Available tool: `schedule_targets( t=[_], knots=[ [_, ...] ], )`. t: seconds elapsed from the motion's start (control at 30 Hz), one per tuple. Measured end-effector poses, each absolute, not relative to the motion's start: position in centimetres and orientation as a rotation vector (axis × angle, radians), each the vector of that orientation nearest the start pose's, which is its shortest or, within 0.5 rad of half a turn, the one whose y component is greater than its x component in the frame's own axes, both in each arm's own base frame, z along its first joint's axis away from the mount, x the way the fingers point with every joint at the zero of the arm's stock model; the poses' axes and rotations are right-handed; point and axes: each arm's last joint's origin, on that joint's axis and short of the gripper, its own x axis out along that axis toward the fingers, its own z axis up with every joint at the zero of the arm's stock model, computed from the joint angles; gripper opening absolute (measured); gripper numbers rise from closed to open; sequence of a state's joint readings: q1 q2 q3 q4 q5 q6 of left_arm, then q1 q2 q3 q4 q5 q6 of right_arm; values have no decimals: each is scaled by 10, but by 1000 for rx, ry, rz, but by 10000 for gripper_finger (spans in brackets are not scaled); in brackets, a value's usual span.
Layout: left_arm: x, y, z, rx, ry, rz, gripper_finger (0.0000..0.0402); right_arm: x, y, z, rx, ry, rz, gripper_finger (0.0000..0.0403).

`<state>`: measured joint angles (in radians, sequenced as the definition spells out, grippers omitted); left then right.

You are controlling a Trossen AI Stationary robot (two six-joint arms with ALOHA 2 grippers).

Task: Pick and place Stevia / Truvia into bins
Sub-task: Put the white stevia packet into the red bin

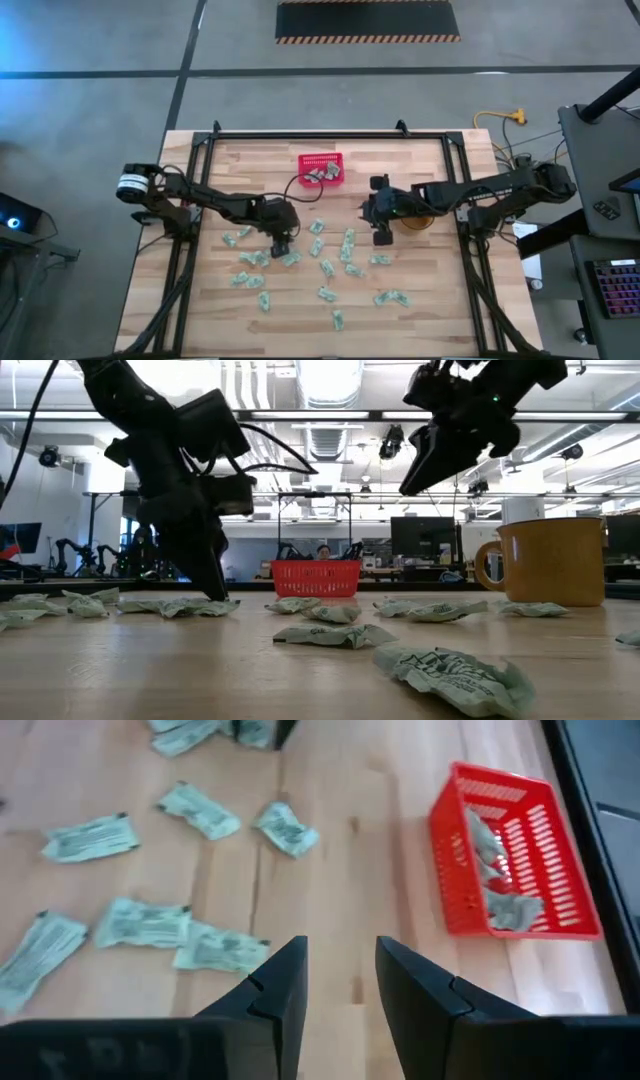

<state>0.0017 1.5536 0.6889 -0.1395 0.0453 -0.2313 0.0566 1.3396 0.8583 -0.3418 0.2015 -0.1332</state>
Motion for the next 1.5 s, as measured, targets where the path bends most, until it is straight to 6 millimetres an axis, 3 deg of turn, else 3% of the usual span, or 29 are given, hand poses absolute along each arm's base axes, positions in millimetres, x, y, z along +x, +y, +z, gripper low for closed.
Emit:
schedule_targets(
  t=[0.33, 0.63, 0.7, 1.0, 1.5],
  knots=[
    [268, 0, 136, -214, 1031, 113, 140, 269, 17, 230, -241, 822, -61, 92],
    [267, 1, 136, -194, 1053, 125, 17, 269, 16, 230, -241, 821, -61, 78],
    [269, 1, 138, -177, 1053, 112, 6, 269, 16, 230, -241, 821, -61, 75],
    [279, 0, 150, -127, 1008, 73, 42, 269, 16, 230, -241, 821, -61, 72],
    [259, -6, 152, -276, 1121, 169, 142, 268, 16, 226, -240, 830, -58, 68]
  ],
)
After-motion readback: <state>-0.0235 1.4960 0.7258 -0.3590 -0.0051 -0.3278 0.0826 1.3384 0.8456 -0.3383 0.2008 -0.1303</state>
